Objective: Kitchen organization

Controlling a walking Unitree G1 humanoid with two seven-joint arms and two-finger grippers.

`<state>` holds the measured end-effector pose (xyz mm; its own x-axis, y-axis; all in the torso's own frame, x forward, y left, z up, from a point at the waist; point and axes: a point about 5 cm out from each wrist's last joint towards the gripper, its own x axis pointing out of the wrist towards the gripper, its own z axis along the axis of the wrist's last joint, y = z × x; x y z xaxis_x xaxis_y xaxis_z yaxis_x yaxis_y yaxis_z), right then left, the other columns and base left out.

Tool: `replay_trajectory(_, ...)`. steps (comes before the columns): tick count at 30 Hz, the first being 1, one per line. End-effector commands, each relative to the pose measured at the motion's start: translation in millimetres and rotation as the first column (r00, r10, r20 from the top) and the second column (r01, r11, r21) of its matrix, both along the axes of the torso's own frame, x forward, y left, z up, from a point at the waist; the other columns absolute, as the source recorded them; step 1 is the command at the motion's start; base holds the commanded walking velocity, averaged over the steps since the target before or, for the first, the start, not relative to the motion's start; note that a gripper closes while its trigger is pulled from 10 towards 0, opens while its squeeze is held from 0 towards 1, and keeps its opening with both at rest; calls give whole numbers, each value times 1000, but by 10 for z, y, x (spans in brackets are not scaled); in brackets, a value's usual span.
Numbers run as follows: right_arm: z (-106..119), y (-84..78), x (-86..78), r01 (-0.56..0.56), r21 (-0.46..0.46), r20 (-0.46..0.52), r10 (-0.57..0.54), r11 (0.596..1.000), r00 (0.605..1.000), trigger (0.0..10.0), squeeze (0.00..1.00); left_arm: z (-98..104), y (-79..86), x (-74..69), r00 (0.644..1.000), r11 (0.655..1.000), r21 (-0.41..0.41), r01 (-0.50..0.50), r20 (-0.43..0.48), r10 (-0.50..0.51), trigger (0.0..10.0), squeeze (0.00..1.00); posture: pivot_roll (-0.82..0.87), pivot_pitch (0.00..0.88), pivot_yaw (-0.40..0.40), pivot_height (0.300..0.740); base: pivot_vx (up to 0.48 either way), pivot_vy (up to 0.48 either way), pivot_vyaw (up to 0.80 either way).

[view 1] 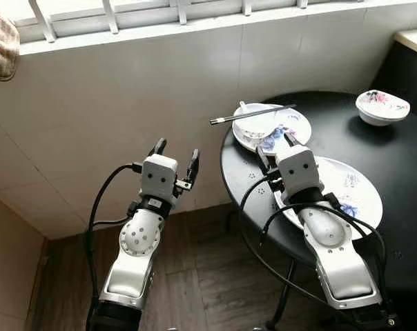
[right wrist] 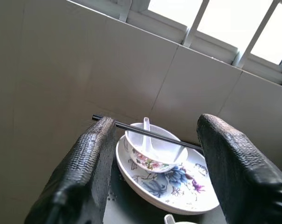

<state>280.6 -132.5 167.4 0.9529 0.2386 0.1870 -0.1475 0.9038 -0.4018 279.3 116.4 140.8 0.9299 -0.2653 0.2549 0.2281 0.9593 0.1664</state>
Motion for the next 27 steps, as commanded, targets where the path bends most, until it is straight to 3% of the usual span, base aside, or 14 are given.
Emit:
replay_trajectory(1,67,11,0,-6,-5,34,6,1000,999,10000,0,72,14,-6,1000,1000,-13,2,32,-2,10000,0,-161,0,13,740,262,0,0)
replay_trajectory(18,51,-18,12,1,-15,30,0,1000,1000,10000,0,71,-6,-1,999,1000,-11,8,32,-7,10000,0,-167,0,12,740,279,0,0)
replay_trajectory(23,41,-33,18,12,-19,23,-12,1000,1000,10000,0,69,-7,0,1000,1000,-11,2,32,-1,10000,0,-167,0,12,740,0,0,0)
replay_trajectory(27,-51,-129,67,89,-36,-62,-91,995,994,10000,0,59,-19,8,1000,1000,-3,4,24,-4,10000,0,-170,0,13,740,0,0,0)
